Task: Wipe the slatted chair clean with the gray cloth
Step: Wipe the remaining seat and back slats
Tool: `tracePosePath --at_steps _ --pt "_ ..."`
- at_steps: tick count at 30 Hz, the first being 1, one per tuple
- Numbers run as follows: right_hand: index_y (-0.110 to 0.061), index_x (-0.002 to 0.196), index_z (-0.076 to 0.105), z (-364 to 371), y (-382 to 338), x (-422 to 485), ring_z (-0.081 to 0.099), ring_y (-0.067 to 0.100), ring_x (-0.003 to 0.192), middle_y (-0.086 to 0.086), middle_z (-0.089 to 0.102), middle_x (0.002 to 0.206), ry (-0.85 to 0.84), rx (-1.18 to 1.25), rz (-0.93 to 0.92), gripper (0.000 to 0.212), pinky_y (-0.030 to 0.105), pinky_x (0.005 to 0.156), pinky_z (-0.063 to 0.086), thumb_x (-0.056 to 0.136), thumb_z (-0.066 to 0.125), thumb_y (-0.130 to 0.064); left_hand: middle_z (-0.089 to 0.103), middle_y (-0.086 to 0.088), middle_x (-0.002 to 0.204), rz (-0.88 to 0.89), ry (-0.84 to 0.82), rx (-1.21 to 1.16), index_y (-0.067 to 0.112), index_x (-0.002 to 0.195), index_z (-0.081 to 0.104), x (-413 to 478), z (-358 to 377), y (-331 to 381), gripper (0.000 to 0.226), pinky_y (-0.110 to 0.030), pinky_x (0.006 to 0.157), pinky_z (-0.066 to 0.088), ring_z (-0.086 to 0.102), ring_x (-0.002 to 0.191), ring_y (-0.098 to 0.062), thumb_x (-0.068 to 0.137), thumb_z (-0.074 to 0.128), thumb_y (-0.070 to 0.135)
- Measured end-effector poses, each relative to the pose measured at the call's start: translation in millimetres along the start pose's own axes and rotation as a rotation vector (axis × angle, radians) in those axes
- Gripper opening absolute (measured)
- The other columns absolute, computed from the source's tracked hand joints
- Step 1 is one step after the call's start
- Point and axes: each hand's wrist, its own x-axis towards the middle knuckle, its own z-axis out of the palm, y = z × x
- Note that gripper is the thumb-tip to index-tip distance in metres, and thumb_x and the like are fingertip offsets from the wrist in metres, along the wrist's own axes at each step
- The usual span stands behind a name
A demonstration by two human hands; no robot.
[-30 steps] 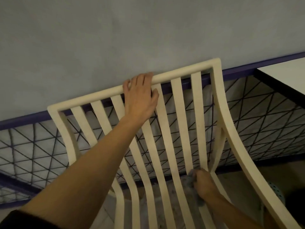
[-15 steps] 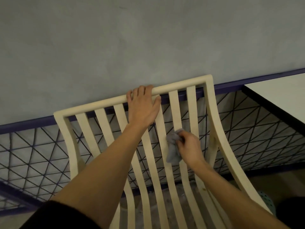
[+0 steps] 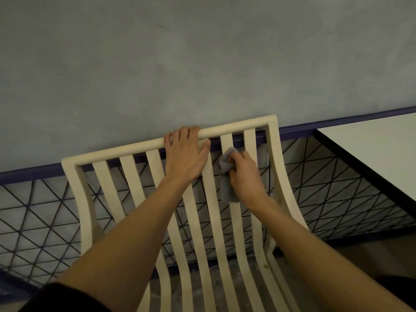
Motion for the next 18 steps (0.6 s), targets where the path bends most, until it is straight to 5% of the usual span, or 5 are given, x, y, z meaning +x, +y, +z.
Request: tracePosePath --at_steps 5,10,18 --pt "-0.017 0.096 0.052 28.3 31.4 -50.0 0.052 0.015 0.087 -0.001 0.047 0.099 -0.133 0.055 0.126 0.018 0.020 0.072 0.044 0.091 0.045 -0.001 0.054 -0.004 0.116 -0.001 -0.002 -0.011 0.018 0.126 0.052 -0.4 0.2 -0.6 0.049 -0.041 0.108 0.023 0.046 0.112 -0.025 0.093 0.031 0.047" --pt "-0.016 0.093 0.057 20.8 33.1 -52.3 0.059 0.010 0.086 -0.003 0.053 0.094 -0.223 0.116 0.189 0.021 0.023 0.075 0.052 0.088 0.049 0.003 0.054 -0.004 0.116 -0.006 0.000 -0.033 0.018 0.125 0.052 -0.3 0.9 1.3 0.058 -0.040 0.108 0.021 0.045 0.111 -0.024 0.094 0.015 0.050" --pt "-0.014 0.102 0.064 -37.0 -54.6 64.9 0.059 0.016 0.094 0.005 0.063 0.101 0.138 0.169 -0.156 0.018 0.031 0.087 0.051 0.087 0.060 -0.005 0.059 0.002 0.108 -0.057 0.018 -0.191 0.021 0.115 0.059 4.6 -4.7 -1.0 0.050 -0.035 0.103 0.023 0.048 0.109 -0.019 0.100 0.017 0.043"
